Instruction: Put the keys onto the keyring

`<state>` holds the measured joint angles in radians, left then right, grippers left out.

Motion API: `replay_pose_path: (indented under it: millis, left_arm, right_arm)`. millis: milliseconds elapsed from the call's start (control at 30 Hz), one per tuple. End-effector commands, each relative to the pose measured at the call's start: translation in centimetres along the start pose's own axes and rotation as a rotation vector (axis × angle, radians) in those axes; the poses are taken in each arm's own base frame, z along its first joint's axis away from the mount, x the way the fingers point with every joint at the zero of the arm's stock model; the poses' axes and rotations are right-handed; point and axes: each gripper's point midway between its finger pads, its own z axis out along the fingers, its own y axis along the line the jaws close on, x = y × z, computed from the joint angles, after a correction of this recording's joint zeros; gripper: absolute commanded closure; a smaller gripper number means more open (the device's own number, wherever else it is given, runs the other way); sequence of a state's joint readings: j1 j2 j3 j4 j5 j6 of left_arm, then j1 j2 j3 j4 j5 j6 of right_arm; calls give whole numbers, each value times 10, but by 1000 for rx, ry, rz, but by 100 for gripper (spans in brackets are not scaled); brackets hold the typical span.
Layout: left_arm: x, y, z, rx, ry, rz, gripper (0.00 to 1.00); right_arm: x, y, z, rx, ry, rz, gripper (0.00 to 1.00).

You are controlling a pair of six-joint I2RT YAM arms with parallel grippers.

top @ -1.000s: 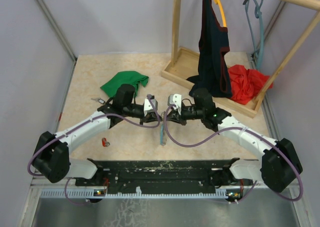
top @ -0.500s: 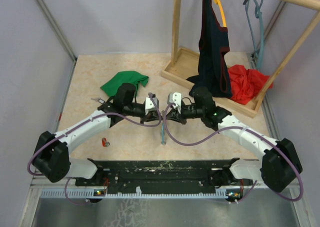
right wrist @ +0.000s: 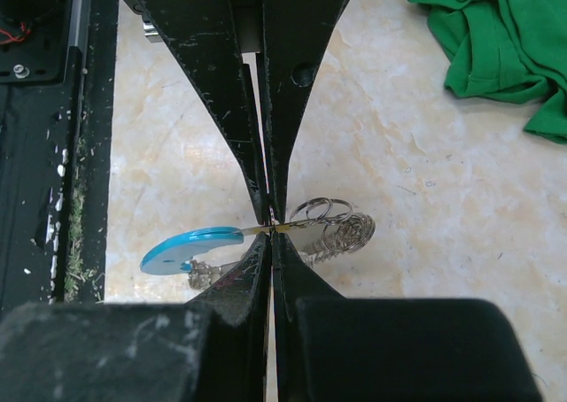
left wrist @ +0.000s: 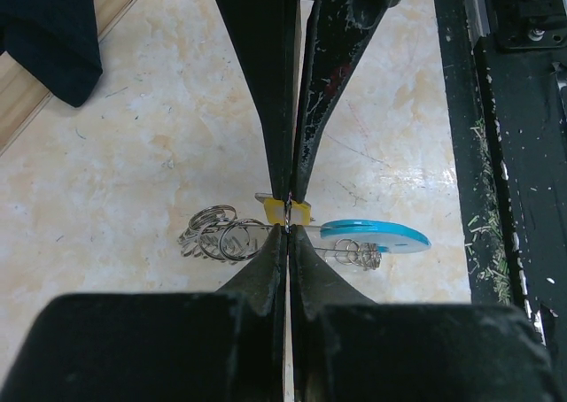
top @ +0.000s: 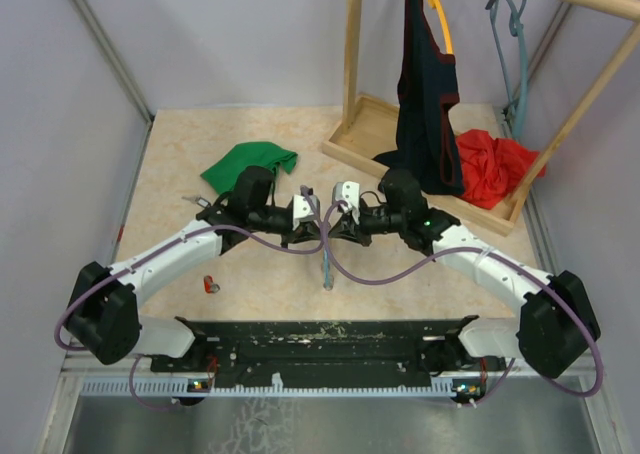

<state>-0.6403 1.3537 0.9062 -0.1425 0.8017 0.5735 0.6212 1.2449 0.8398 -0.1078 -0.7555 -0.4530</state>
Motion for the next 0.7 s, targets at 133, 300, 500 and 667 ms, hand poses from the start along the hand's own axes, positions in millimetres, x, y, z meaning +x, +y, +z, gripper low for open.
replay_pose_path:
  millis: [133, 300, 500, 667]
  left_arm:
    - [-15, -2, 4, 5, -40, 52, 100]
    - [-12, 1, 3, -20, -29, 48, 100]
    - [-11, 2, 2, -33, -26, 50, 100]
    - [-12, 3, 0, -47, -28, 54, 100]
  right_arm:
    - [-51, -5, -3, 7, -134, -130, 99]
    - [-51, -5, -6, 34, -140, -126, 89]
    - [-53, -11, -17, 125, -149, -117, 79]
    - [-42, -11, -22, 176, -135, -61, 75]
